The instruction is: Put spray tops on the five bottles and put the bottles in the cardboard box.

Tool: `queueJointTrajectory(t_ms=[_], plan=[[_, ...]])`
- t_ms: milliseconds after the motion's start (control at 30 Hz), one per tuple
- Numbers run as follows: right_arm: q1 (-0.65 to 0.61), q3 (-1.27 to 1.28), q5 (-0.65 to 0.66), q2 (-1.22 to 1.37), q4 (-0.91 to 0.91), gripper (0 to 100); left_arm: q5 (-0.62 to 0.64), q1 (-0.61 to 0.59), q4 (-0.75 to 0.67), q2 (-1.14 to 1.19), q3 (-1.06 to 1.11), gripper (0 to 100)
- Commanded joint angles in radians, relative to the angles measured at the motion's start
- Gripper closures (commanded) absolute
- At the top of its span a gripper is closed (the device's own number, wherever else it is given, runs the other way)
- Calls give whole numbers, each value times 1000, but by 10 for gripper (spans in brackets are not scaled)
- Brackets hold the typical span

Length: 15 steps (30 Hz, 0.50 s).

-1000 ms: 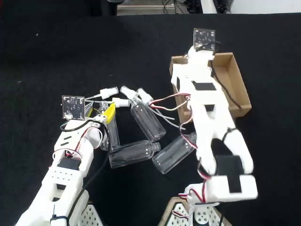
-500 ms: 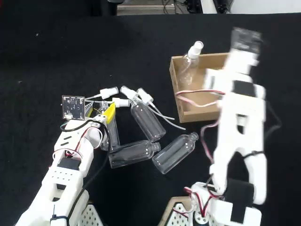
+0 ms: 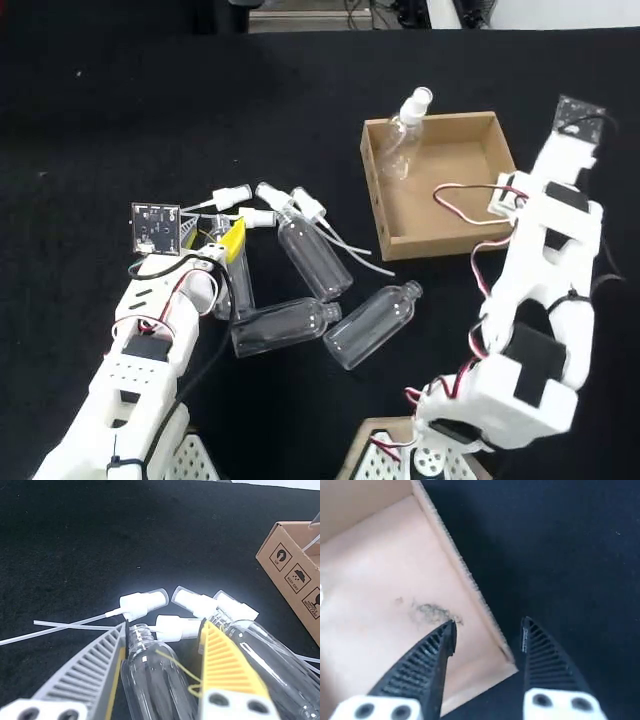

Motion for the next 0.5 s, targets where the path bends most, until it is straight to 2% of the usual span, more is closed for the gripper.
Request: queueJointTrajectory(t_ms=[0,467], plan=[[43,-56,11,1,-31,828,0,5,-17,-3,-10,770],[63,-56,11,1,86,831,-2,4,-17,-3,-10,770]])
